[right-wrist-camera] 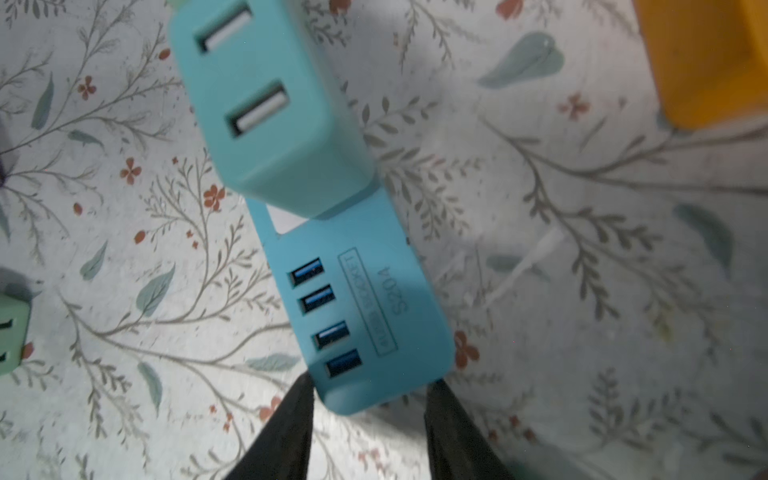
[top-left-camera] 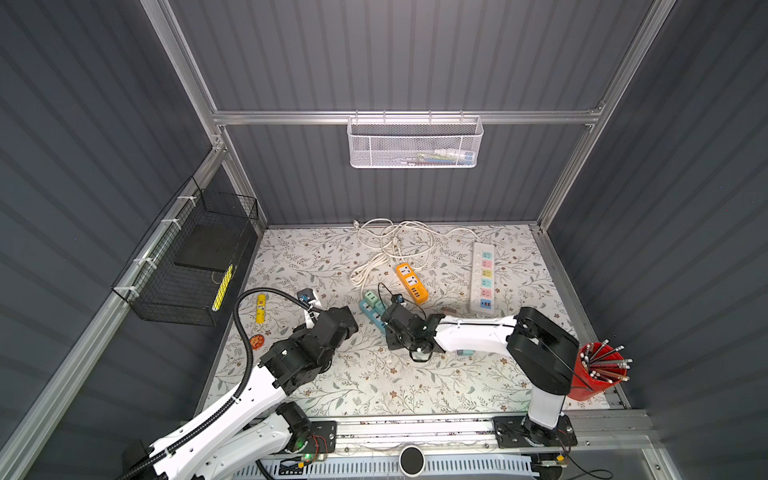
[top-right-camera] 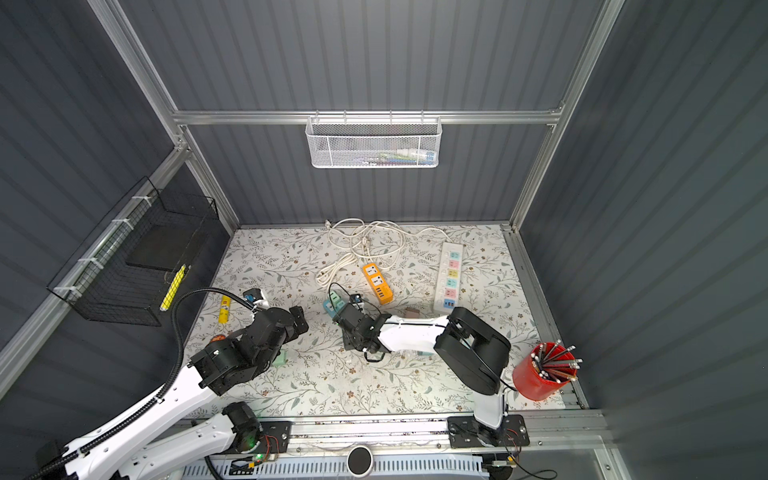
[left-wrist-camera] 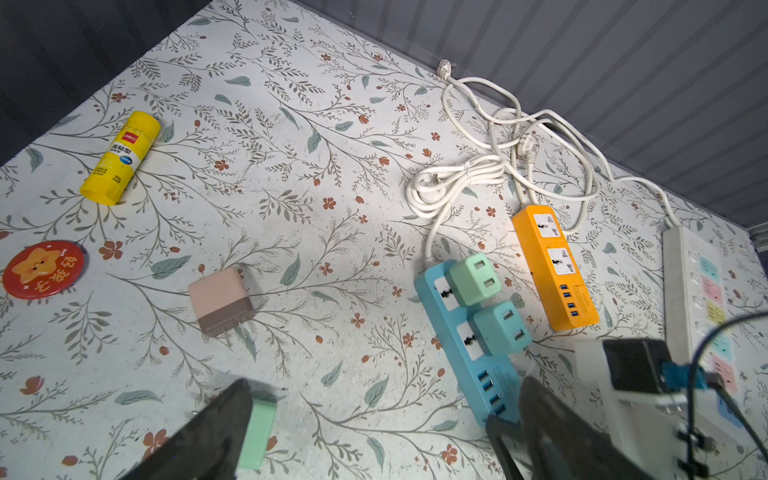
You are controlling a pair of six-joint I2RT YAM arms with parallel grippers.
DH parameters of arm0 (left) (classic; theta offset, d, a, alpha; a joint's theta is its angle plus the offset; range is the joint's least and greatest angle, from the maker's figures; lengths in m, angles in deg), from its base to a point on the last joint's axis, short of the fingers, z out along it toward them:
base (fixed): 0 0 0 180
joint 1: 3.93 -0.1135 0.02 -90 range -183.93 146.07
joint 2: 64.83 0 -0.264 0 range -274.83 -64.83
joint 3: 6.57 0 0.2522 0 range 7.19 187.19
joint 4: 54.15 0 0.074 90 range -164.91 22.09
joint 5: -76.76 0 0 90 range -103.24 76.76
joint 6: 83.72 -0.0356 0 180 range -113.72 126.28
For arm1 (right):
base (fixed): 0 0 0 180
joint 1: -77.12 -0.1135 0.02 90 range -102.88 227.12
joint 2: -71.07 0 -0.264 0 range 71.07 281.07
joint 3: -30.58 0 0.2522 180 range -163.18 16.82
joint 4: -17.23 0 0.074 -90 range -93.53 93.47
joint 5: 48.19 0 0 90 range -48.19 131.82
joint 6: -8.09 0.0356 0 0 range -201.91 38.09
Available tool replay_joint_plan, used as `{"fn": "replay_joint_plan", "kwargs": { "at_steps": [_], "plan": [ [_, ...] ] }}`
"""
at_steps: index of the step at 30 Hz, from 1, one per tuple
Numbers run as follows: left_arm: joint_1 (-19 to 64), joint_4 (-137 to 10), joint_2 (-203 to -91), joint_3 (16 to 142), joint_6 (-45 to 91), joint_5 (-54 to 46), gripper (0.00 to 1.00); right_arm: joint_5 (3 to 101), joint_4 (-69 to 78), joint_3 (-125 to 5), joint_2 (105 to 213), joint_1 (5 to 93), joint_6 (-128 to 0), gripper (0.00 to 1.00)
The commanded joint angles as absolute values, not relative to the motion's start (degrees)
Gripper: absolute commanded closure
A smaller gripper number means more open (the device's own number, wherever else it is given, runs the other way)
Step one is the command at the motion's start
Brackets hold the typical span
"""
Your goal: Insert the plug
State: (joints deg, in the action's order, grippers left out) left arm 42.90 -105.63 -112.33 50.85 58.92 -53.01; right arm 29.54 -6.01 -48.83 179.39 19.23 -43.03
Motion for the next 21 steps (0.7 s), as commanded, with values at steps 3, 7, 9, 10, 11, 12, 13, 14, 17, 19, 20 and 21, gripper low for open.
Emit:
{"fn": "replay_joint_plan", "kwargs": {
  "at_steps": [3,7,9,10,11,12,13,14,17,19,20,21],
  "plan": [
    [42.30,-106.94,-112.41,53.38,57.29,-53.39,0.00,31.59,-5.93,-59.24,187.36,22.04,-51.92,0.55],
    [42.16,-108.63,-112.70,54.97,56.29,-54.73,0.00,34.33,-6.76,-68.08,192.93,22.19,-54.22,0.55],
    [42.17,-109.04,-112.69,55.40,56.13,-55.32,0.00,34.89,-9.25,-74.11,195.92,22.14,-53.82,0.54],
    [42.12,-109.11,-112.58,55.46,56.28,-55.57,0.00,35.88,-9.55,-76.52,197.28,22.14,-53.42,0.54],
    [41.98,-109.13,-112.47,55.50,56.60,-55.47,0.00,36.52,-9.44,-78.36,198.34,22.14,-52.97,0.53],
    [41.95,-109.05,-112.46,55.46,56.96,-55.17,0.00,36.70,-9.74,-79.79,199.27,22.18,-52.62,0.53],
    [41.86,-108.83,-112.45,55.64,57.08,-54.73,0.00,36.88,-10.21,-81.04,199.82,22.27,-52.48,0.53],
    [41.73,-108.78,-112.46,55.78,57.16,-54.50,0.00,36.99,-10.37,-81.30,199.72,22.43,-52.38,0.52],
    [41.52,-109.05,-112.85,56.56,57.11,-54.44,0.00,37.34,-10.91,-79.41,196.04,22.87,-52.26,0.49],
    [41.35,-108.76,-113.07,57.72,56.42,-54.63,0.00,36.97,-12.00,-77.05,191.80,22.83,-52.68,0.45],
    [41.22,-108.46,-113.33,58.50,55.63,-54.80,0.00,36.77,-11.88,-74.69,188.57,22.72,-52.99,0.43],
    [41.24,-108.27,-113.57,59.34,54.96,-54.97,0.00,36.50,-11.44,-72.22,185.30,22.58,-53.21,0.41]
  ]
}}
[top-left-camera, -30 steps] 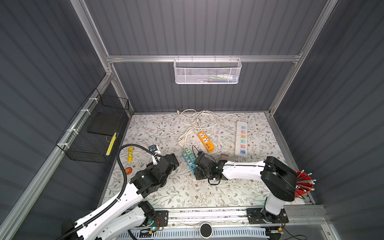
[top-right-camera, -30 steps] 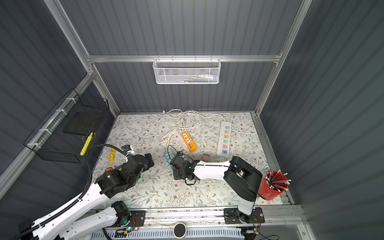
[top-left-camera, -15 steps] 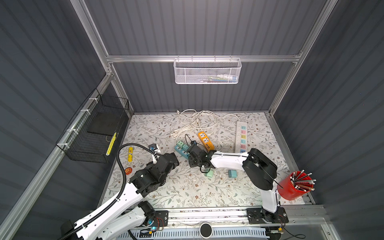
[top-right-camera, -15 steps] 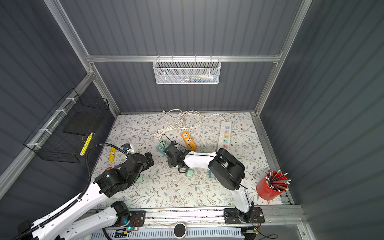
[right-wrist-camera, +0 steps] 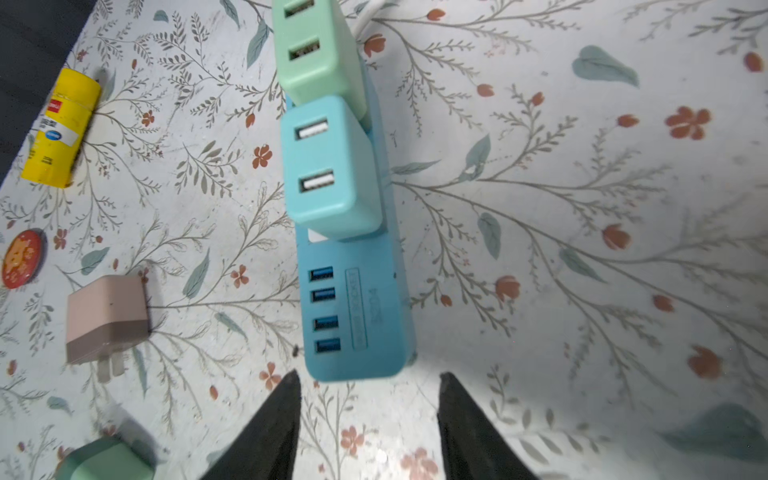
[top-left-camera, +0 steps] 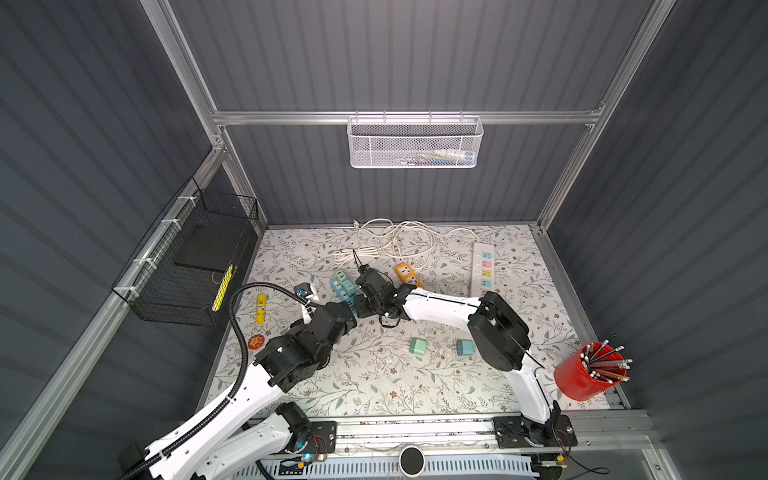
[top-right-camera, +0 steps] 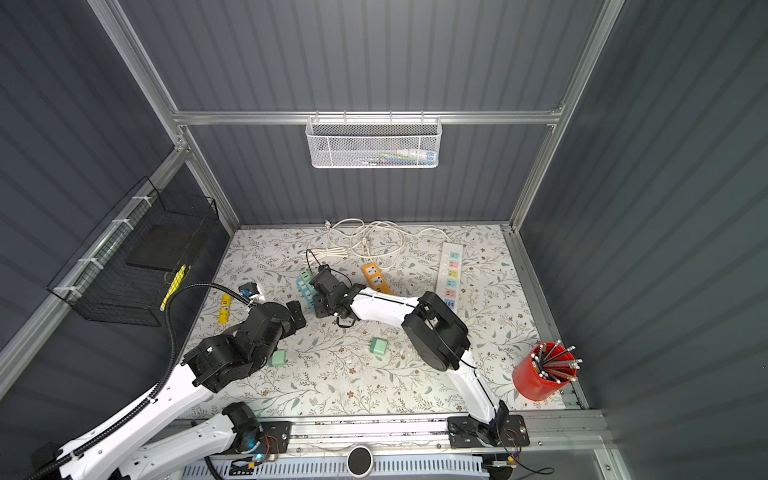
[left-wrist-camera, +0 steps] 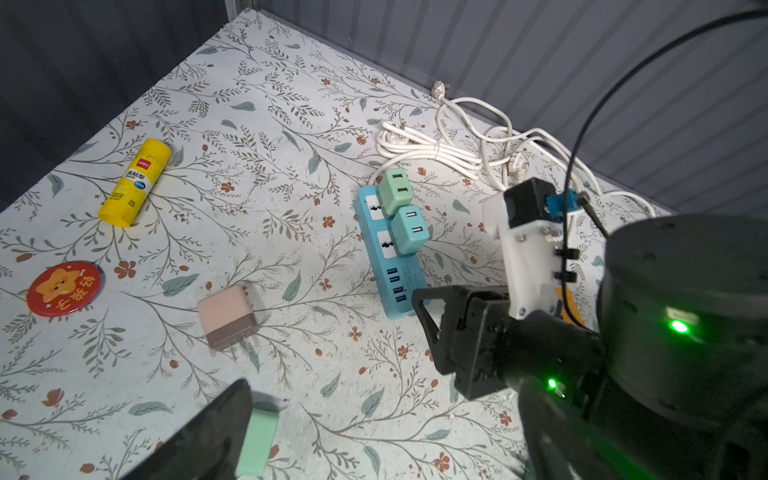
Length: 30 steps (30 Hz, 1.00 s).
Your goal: Insert the plug
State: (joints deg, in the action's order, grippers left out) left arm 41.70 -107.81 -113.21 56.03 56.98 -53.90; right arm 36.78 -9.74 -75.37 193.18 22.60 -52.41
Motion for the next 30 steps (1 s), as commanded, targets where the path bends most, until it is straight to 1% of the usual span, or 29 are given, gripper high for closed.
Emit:
{"fn": "replay_joint_plan", "kwargs": {
  "at_steps": [1,3,5,6,8,10,11,13,16,19,21,24,30],
  "plan": [
    [41.11,-107.87,-113.97,60.26,54.13,-55.30,0.00,35.86,-10.98,-69.00,181.27,22.68,-53.72,0.39],
    [41.10,-107.98,-114.92,61.89,53.30,-56.40,0.00,31.75,-13.13,-64.46,173.85,22.72,-56.13,0.33],
    [41.07,-107.08,-115.42,62.10,52.71,-56.59,0.00,23.57,-15.16,-58.53,166.22,23.37,-58.10,0.27],
    [41.03,-106.58,-115.58,61.95,52.77,-56.15,0.00,22.41,-15.53,-56.15,163.23,24.41,-59.14,0.24],
    [41.07,-105.61,-116.20,61.46,53.01,-54.18,0.00,22.75,-18.42,-53.26,159.46,28.42,-61.25,0.20],
    [41.06,-104.84,-117.61,61.04,53.70,-51.73,0.00,17.94,-21.79,-52.58,159.12,31.32,-62.92,0.17],
    [40.98,-104.91,-118.71,61.02,54.73,-50.67,0.00,15.65,-23.01,-52.91,159.65,32.52,-63.45,0.15],
    [41.03,-104.43,-120.82,61.33,56.20,-48.70,0.00,17.13,-22.22,-52.98,160.96,35.09,-64.91,0.12],
    [40.99,-101.55,-123.93,61.07,56.08,-47.95,0.00,22.52,-21.15,-54.87,165.23,37.20,-67.24,0.07],
    [40.93,-99.19,-127.38,62.27,54.68,-48.53,0.00,31.05,-20.62,-58.03,170.27,38.97,-69.13,0.05],
    [40.98,-97.44,-129.46,63.42,52.38,-47.77,0.00,34.51,-20.63,-60.01,173.55,39.33,-70.43,0.04],
    [40.89,-95.95,-133.50,65.54,49.51,-47.44,0.00,39.00,-19.52,-62.02,178.32,40.05,-70.32,0.08],
    [40.85,-94.22,-141.08,70.29,45.06,-46.64,0.00,38.77,-22.47,-68.37,186.82,42.30,-68.77,0.13]
  ]
}}
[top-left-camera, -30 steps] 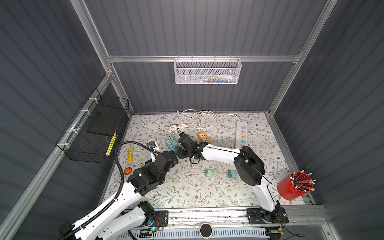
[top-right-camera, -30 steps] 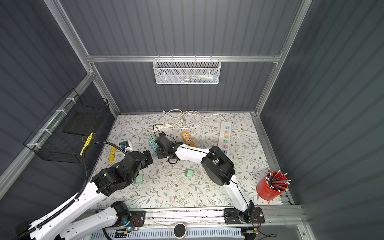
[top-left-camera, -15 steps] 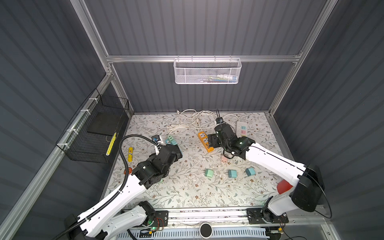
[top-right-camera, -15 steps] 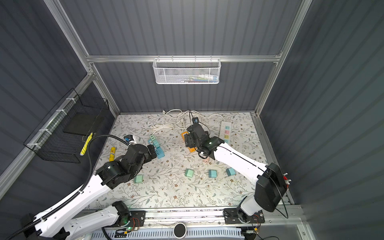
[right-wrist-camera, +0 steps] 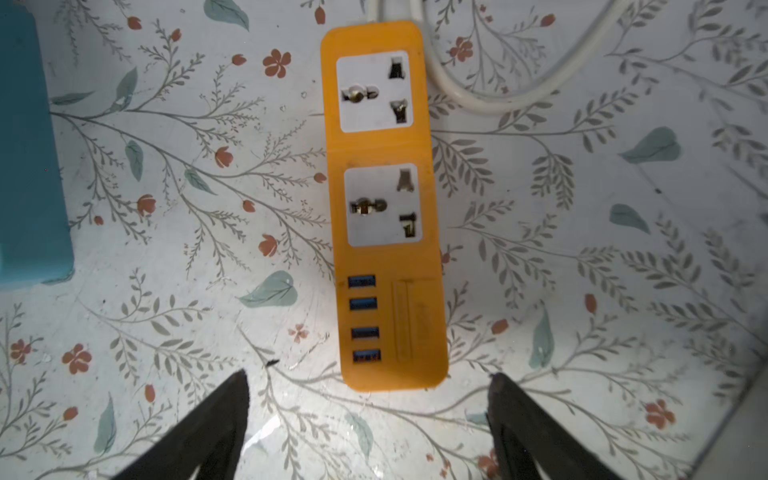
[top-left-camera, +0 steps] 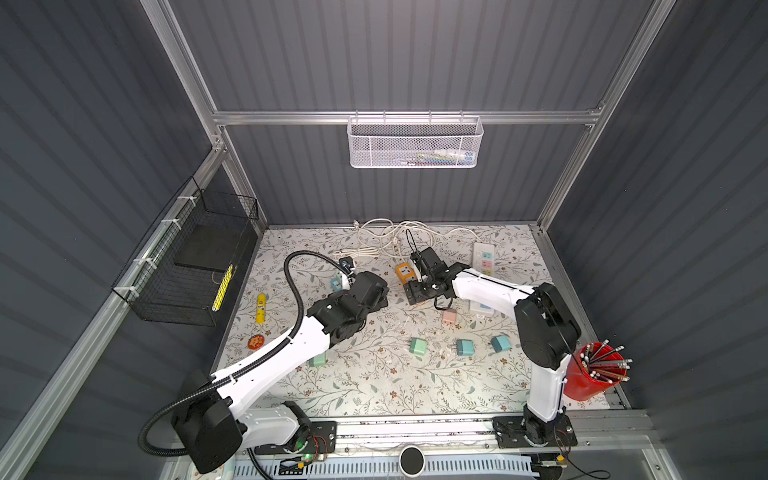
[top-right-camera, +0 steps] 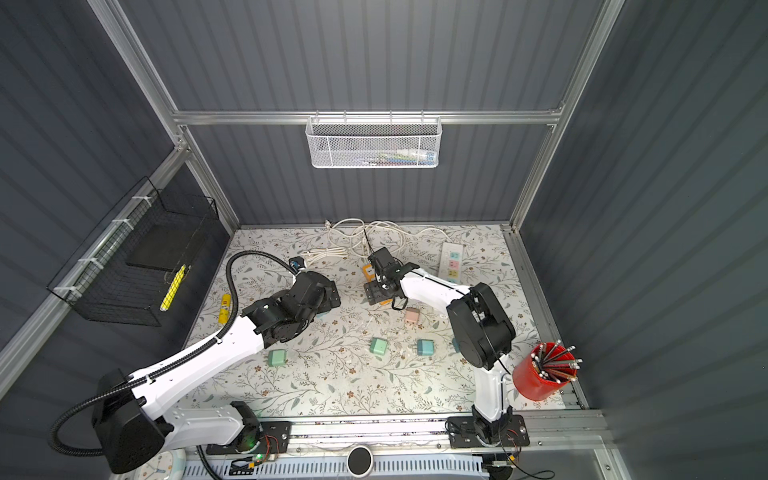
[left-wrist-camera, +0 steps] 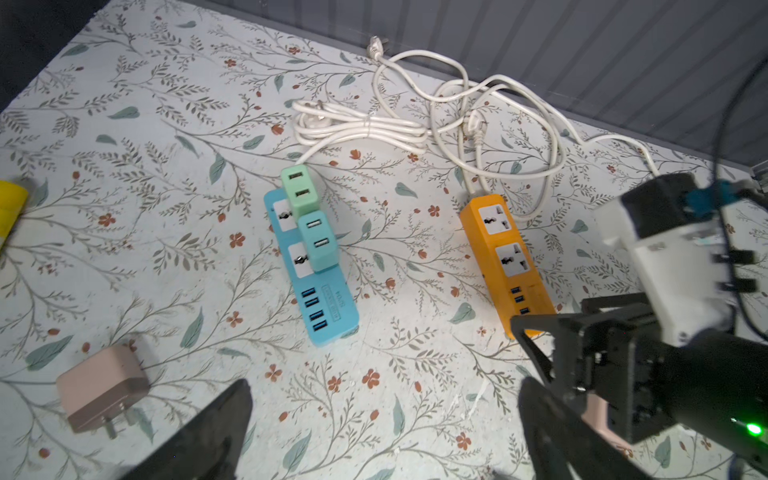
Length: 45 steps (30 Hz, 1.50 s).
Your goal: Insert the plug
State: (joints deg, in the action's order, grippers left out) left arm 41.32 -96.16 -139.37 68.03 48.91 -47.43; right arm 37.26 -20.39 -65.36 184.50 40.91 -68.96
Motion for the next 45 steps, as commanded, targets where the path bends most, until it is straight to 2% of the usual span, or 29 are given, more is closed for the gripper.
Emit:
{"fn": "replay_joint_plan", "kwargs": {
  "at_steps": [1,5,9,14,18,25,27,29,32,38,42,45],
  "plan": [
    [40.81,-93.38,-142.10,70.76,44.14,-46.49,0.00,37.96,-23.45,-69.35,187.99,42.52,-68.98,0.14],
    [40.47,-89.37,-144.45,71.84,41.81,-46.36,0.00,38.90,-23.79,-70.51,190.63,43.10,-69.17,0.20],
    [38.57,-84.53,-145.55,71.58,39.22,-42.50,0.00,42.83,-23.13,-72.02,192.89,43.07,-68.27,0.39],
    [36.16,-89.99,-147.69,75.73,37.63,-41.13,0.00,44.22,-23.75,-71.72,193.46,42.29,-65.93,0.58],
    [35.88,-90.49,-145.38,73.81,36.41,-41.35,0.00,41.46,-23.71,-67.56,190.15,39.57,-60.64,0.61],
    [35.88,-94.19,-140.38,67.75,40.39,-39.37,0.00,36.32,-22.75,-59.79,186.51,31.30,-49.95,0.58],
    [35.88,-95.02,-138.19,66.04,40.64,-38.49,0.00,37.15,-18.31,-55.34,184.45,29.99,-47.67,0.49],
    [35.87,-95.75,-135.94,64.26,41.36,-37.76,0.00,37.06,-17.67,-53.88,182.76,29.62,-45.51,0.49],
    [35.88,-97.62,-133.24,62.85,42.50,-37.69,0.00,35.99,-18.48,-53.42,179.23,28.70,-45.47,0.26],
    [35.67,-104.41,-131.82,61.17,46.14,-43.44,0.00,36.69,-22.38,-53.13,170.10,28.16,-48.26,0.18],
    [30.82,-111.07,-133.96,60.64,52.28,-43.87,0.00,36.19,-22.97,-49.50,162.76,27.99,-48.92,0.17],
    [21.79,-110.51,-134.63,57.59,55.76,-36.91,0.00,36.10,-23.56,-46.96,157.08,27.90,-48.96,0.16]
  ]
}}
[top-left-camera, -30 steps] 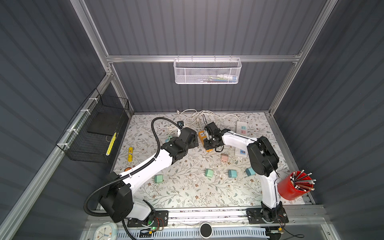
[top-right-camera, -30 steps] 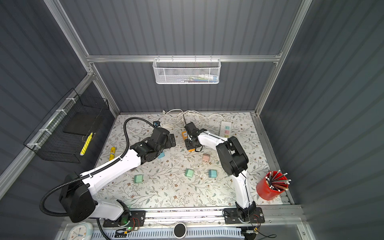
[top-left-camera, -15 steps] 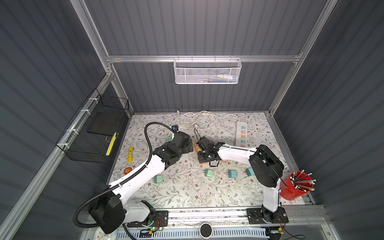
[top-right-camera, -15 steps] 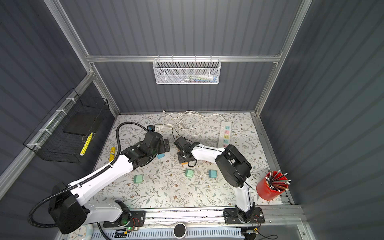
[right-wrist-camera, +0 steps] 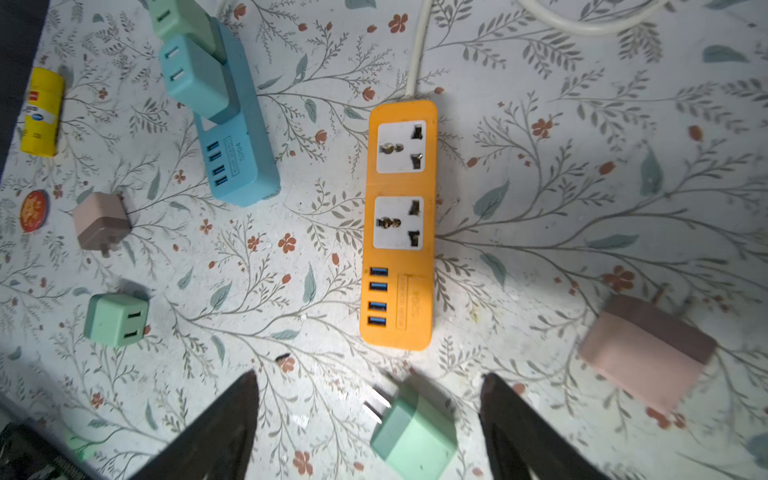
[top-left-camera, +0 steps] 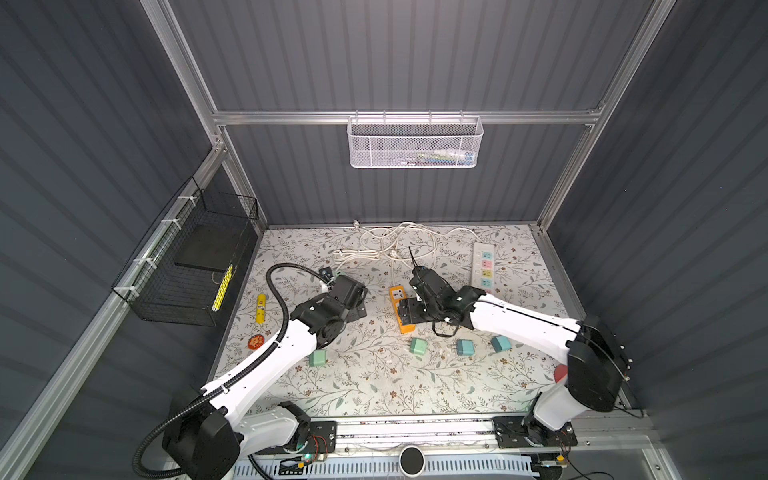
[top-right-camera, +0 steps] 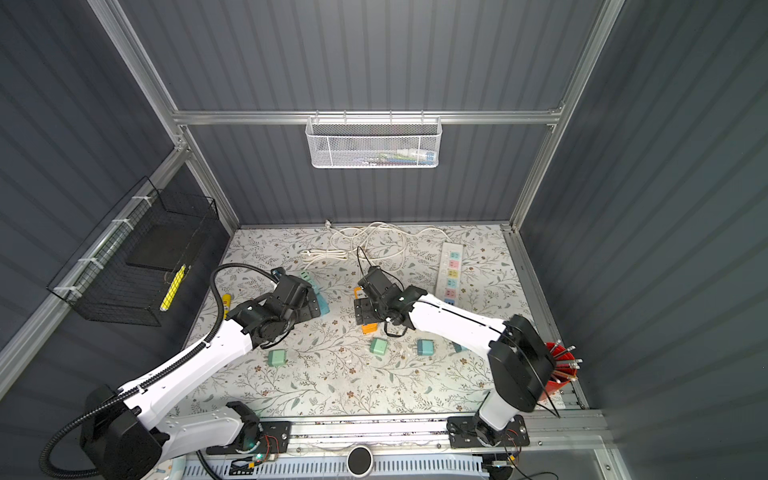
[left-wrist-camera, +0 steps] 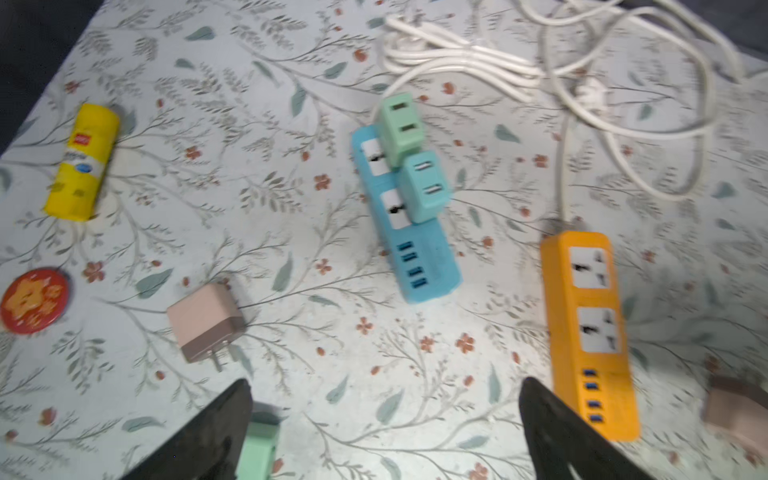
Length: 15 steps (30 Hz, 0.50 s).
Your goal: Insert the plug
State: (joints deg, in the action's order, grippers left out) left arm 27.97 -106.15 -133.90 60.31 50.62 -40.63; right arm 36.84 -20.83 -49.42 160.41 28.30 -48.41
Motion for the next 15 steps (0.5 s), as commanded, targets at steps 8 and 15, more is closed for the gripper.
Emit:
{"fn": "replay_joint_plan", "kwargs": {
  "at_steps": [8,15],
  "plan": [
    [10.78,-108.88,-140.38,56.36,64.71,-32.15,0.09,35.54,-22.37,-42.76,148.21,27.90,-51.08,0.15],
    [4.78,-106.05,-145.57,56.51,63.27,-28.26,0.20,34.79,-21.63,-40.95,148.18,27.94,-54.59,0.15]
  ]
}}
